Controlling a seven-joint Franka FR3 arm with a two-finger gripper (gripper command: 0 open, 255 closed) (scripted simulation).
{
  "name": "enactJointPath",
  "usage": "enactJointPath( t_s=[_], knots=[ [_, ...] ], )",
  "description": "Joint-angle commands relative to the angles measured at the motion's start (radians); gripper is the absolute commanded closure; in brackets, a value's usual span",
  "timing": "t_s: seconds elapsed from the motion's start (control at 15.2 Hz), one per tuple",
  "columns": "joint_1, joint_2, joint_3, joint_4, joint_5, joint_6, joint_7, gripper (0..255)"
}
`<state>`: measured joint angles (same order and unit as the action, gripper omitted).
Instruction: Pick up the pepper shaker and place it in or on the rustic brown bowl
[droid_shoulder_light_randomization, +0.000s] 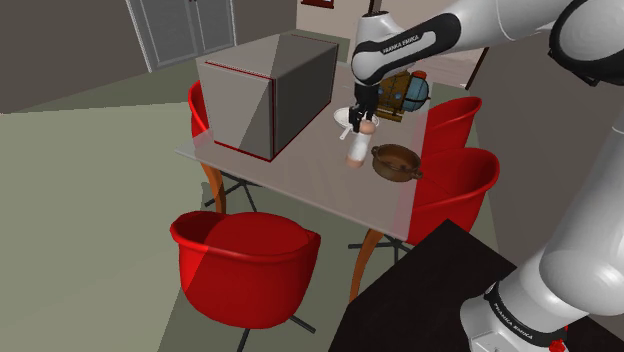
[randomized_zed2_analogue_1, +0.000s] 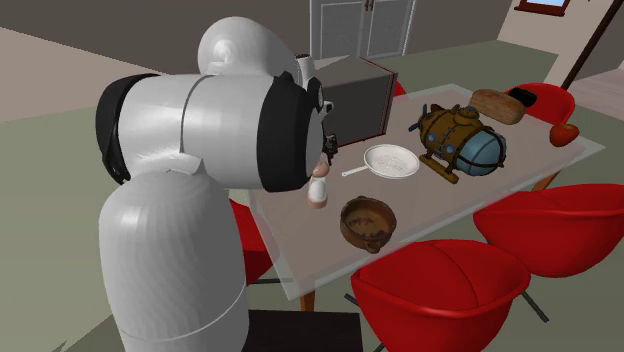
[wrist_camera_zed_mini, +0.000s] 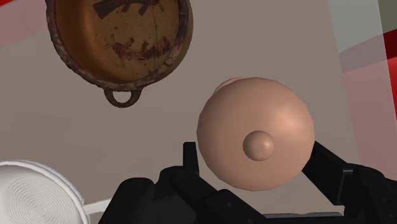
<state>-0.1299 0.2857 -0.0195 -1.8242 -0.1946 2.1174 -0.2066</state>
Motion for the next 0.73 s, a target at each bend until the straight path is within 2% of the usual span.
enactJointPath(
  t_s=[0.0, 0.66],
  knots=[
    [0.001, -0.01, 0.001, 0.014, 0.002, -0.025, -0.003, 255],
    [0.003, -0.051, 0.004, 0.094, 0.012, -0.144, -0.024, 255]
  ],
)
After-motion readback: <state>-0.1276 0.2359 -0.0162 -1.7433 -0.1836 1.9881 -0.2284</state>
